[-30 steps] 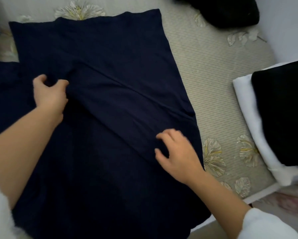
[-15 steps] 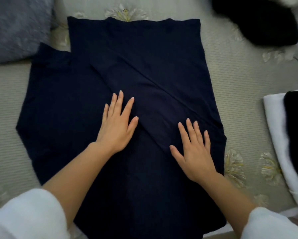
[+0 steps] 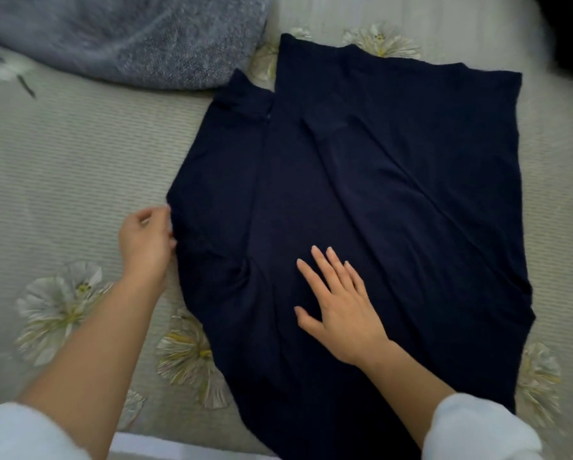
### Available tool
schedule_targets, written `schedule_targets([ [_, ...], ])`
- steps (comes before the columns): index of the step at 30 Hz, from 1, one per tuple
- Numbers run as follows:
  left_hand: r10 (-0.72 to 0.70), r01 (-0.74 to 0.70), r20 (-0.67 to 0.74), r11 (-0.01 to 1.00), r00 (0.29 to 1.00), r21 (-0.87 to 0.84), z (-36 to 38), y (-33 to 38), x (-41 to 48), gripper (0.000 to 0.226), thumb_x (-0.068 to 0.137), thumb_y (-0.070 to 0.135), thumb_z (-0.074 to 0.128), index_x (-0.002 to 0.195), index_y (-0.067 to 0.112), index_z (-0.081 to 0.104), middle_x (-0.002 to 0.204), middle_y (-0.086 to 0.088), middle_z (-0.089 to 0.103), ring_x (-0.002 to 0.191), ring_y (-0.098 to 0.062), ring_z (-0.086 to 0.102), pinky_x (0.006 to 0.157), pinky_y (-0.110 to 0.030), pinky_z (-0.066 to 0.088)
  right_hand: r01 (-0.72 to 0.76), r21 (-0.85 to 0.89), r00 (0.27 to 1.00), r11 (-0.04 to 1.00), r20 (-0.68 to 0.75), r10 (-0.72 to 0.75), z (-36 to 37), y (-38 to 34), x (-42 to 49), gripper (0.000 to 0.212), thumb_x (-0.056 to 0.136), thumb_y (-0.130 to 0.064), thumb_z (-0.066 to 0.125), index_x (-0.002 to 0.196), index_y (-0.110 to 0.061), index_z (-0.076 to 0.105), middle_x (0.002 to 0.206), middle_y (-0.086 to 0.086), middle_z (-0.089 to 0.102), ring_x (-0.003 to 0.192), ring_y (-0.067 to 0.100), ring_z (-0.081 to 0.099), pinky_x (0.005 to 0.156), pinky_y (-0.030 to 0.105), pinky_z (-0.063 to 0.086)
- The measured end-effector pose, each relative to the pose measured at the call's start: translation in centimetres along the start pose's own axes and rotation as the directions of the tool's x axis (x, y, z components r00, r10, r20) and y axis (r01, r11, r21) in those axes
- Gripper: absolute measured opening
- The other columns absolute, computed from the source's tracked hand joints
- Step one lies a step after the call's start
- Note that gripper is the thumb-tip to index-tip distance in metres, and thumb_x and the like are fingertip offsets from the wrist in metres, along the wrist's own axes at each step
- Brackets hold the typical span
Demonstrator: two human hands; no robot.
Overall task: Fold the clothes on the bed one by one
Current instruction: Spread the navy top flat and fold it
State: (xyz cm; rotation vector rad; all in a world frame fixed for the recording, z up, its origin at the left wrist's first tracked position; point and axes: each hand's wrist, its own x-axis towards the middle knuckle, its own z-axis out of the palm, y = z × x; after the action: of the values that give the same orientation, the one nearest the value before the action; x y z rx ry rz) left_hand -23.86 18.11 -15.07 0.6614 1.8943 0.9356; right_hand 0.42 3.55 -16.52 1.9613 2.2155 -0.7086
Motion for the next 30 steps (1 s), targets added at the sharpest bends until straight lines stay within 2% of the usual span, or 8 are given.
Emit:
schedule_targets([
  [4, 0.075, -0.116, 0.144, 0.947, 0.987, 0.301, 1.2, 0.4, -0.8, 0.017, 0.082, 0.029, 0.070, 0.078, 0.013, 0.064, 0.070, 0.004, 0.062, 0.064, -0.009, 0.058, 0.058, -0.024, 0.046, 0.000, -0.011, 1.000, 1.000, 0.028, 0.000, -0.2, 0.4, 0.0, 0.071, 0.093, -0.061, 0.025, 0.151, -0.036, -0.009, 0.156, -0.011, -0.024, 0.140, 0.006, -0.032, 0.115, 0.028, -0.017],
  [12, 0.474, -0.435, -0.419, 0.880, 0.774, 0.192, -4.7, 6.0, -1.7, 0.014, 0.076, 0.034, 0.049, 0.066, 0.030, 0.041, 0.066, 0.015, 0.046, 0.058, -0.001, 0.044, 0.063, -0.029, 0.041, -0.013, -0.006, 0.999, 1.000, 0.039, 0.013, -0.3, 0.4, 0.0, 0.070, 0.091, -0.062, 0.021, 0.139, -0.044, -0.026, 0.150, -0.016, -0.034, 0.138, 0.004, -0.034, 0.113, 0.026, -0.021],
  [16, 0.620, -0.600, 0.007, 0.757, 0.785, 0.257, -2.3, 7.1, -4.1, 0.010, 0.081, 0.035, 0.060, 0.075, 0.033, 0.053, 0.073, 0.019, 0.055, 0.066, 0.004, 0.052, 0.070, -0.016, 0.043, -0.012, -0.013, 0.999, 1.000, 0.029, 0.013, -0.2, 0.2, 0.0, 0.070, 0.090, -0.062, 0.021, 0.140, -0.043, -0.025, 0.151, -0.016, -0.033, 0.139, 0.004, -0.033, 0.112, 0.026, -0.021],
  [19, 0.620, -0.689, 0.301, 0.627, 0.724, 0.365, -0.9, 5.3, -5.2, 0.024, 0.084, 0.041, 0.060, 0.098, 0.024, 0.070, 0.098, 0.013, 0.067, 0.100, -0.008, 0.059, 0.100, -0.025, 0.035, -0.018, -0.018, 0.999, 1.000, 0.042, 0.019, -0.2, 0.1, 0.0, 0.070, 0.091, -0.062, 0.020, 0.141, -0.042, -0.024, 0.151, -0.015, -0.033, 0.138, 0.005, -0.035, 0.113, 0.026, -0.020],
  [21, 0.591, -0.568, 0.126, 0.660, 0.797, 0.493, -2.0, 3.4, -4.7, 0.029, 0.087, 0.037, 0.060, 0.110, 0.021, 0.067, 0.115, 0.003, 0.063, 0.116, -0.015, 0.050, 0.103, -0.027, 0.022, -0.021, -0.015, 0.998, 1.000, 0.052, 0.022, -0.3, 0.0, 0.1, 0.070, 0.091, -0.062, 0.020, 0.141, -0.042, -0.025, 0.151, -0.015, -0.034, 0.137, 0.004, -0.036, 0.113, 0.026, -0.020],
  [24, 0.147, -0.103, -0.091, 0.921, 0.985, 0.375, -4.2, 0.1, -4.0, 0.044, 0.087, 0.039, 0.060, 0.124, 0.015, 0.054, 0.124, -0.004, 0.054, 0.120, -0.021, 0.047, 0.104, -0.037, 0.033, -0.026, -0.019, 0.997, 0.999, 0.075, 0.028, -0.5, -0.2, 0.2, 0.072, 0.093, -0.060, 0.024, 0.147, -0.038, -0.018, 0.153, -0.013, -0.032, 0.138, 0.006, -0.035, 0.113, 0.027, -0.021],
  [26, -0.106, 0.101, 0.033, 0.987, 0.994, 0.126, -4.1, -1.0, -3.8, 0.048, 0.088, 0.041, 0.061, 0.123, 0.008, 0.055, 0.109, -0.003, 0.061, 0.100, -0.015, 0.057, 0.093, -0.036, 0.047, -0.050, -0.012, 0.996, 0.999, 0.074, 0.050, -0.6, -0.7, 0.2, 0.073, 0.093, -0.056, 0.030, 0.151, -0.033, -0.008, 0.158, -0.008, -0.023, 0.142, 0.010, -0.029, 0.116, 0.031, -0.017],
  [30, -0.066, 0.044, 0.166, 0.990, 0.984, 0.135, -1.5, -0.6, -3.5, 0.025, 0.082, 0.037, 0.071, 0.098, 0.017, 0.066, 0.091, -0.001, 0.068, 0.092, -0.015, 0.063, 0.082, -0.031, 0.051, -0.034, -0.012, 0.999, 0.999, -0.035, 0.034, -0.9, -2.7, 0.2, 0.068, 0.093, -0.042, 0.045, 0.151, -0.018, 0.020, 0.161, 0.003, 0.006, 0.148, 0.017, -0.004, 0.118, 0.034, -0.008],
])
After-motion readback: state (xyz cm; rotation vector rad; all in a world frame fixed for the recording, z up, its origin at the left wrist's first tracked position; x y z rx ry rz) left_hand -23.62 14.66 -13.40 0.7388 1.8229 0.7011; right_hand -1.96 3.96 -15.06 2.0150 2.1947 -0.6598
